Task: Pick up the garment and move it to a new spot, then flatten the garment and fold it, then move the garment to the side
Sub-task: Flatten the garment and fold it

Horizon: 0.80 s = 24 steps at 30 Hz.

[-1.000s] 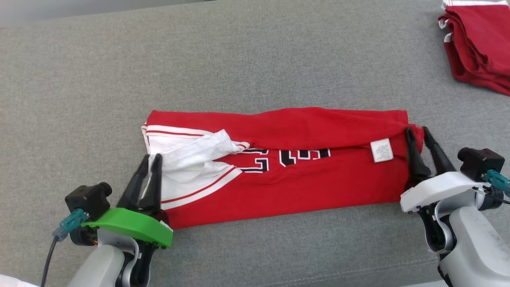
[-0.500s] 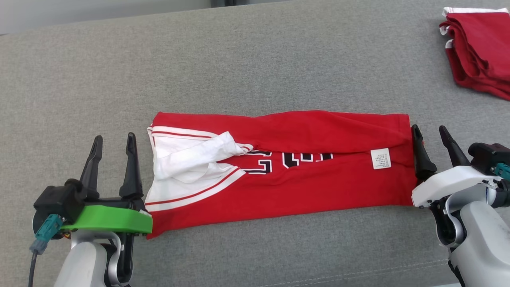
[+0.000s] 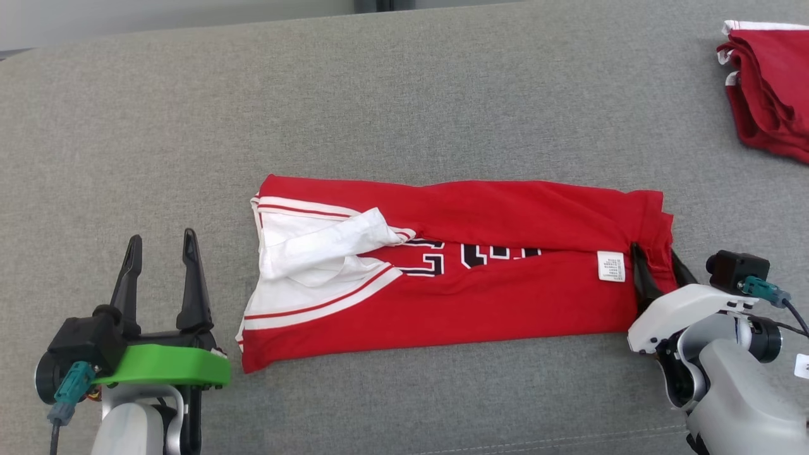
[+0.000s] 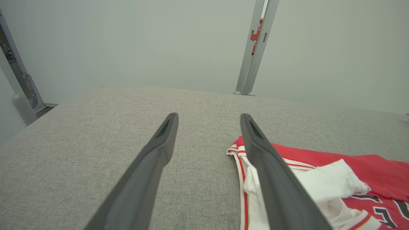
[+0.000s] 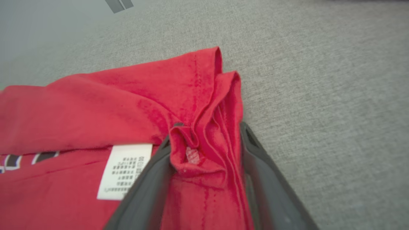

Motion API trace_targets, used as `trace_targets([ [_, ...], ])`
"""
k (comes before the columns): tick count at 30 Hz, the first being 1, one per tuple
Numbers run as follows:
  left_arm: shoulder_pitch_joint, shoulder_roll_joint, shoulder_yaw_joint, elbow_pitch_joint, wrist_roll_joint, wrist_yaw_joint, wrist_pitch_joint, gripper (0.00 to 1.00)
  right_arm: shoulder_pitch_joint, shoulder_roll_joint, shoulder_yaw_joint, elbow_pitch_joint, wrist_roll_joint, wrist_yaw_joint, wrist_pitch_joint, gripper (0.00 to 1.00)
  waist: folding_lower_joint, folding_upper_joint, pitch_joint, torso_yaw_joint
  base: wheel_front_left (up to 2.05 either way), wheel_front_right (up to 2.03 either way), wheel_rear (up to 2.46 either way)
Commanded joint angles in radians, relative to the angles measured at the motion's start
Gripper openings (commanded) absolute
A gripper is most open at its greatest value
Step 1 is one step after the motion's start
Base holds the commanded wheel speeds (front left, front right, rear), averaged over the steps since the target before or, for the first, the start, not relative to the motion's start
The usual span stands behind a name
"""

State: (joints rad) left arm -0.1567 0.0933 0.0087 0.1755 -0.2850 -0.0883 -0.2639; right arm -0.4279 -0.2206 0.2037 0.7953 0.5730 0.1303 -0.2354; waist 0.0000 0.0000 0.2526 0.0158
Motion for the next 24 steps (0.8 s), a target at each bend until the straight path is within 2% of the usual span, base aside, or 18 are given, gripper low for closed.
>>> trace_targets([
  [1, 0.016, -0.006, 0.01, 0.006, 0.019, -0.009, 0.0, 1.0, 0.008, 0.01, 0.021, 0.018, 0.015, 0.001, 0.004, 0.0, 0.0, 0.0, -0.005, -0.001, 0.0, 0.0, 0.0],
  [6, 0.024, -0.02, 0.029, 0.019, 0.036, -0.021, 0.0, 1.0, -0.008, -0.026, 0.029, 0.035, 0.047, -0.001, -0.011, 0.0, 0.0, 0.0, -0.033, -0.006, 0.0, 0.0, 0.0],
  [17, 0.058, -0.034, 0.057, 0.035, 0.059, -0.035, 0.0, 1.0, -0.001, -0.156, -0.005, 0.06, 0.083, -0.001, -0.026, 0.0, 0.0, 0.0, -0.1, -0.013, 0.0, 0.0, 0.0],
  [20, 0.069, -0.036, 0.066, 0.031, 0.063, -0.037, 0.0, 1.0, -0.004, -0.165, 0.003, 0.041, 0.083, -0.001, -0.028, 0.0, 0.0, 0.0, -0.111, -0.016, 0.0, 0.0, 0.0],
  [24, 0.084, -0.038, 0.077, 0.028, 0.068, -0.039, 0.0, 1.0, 0.002, -0.145, 0.027, -0.009, 0.081, 0.0, -0.03, 0.0, 0.0, 0.0, -0.126, -0.019, 0.0, 0.0, 0.0],
])
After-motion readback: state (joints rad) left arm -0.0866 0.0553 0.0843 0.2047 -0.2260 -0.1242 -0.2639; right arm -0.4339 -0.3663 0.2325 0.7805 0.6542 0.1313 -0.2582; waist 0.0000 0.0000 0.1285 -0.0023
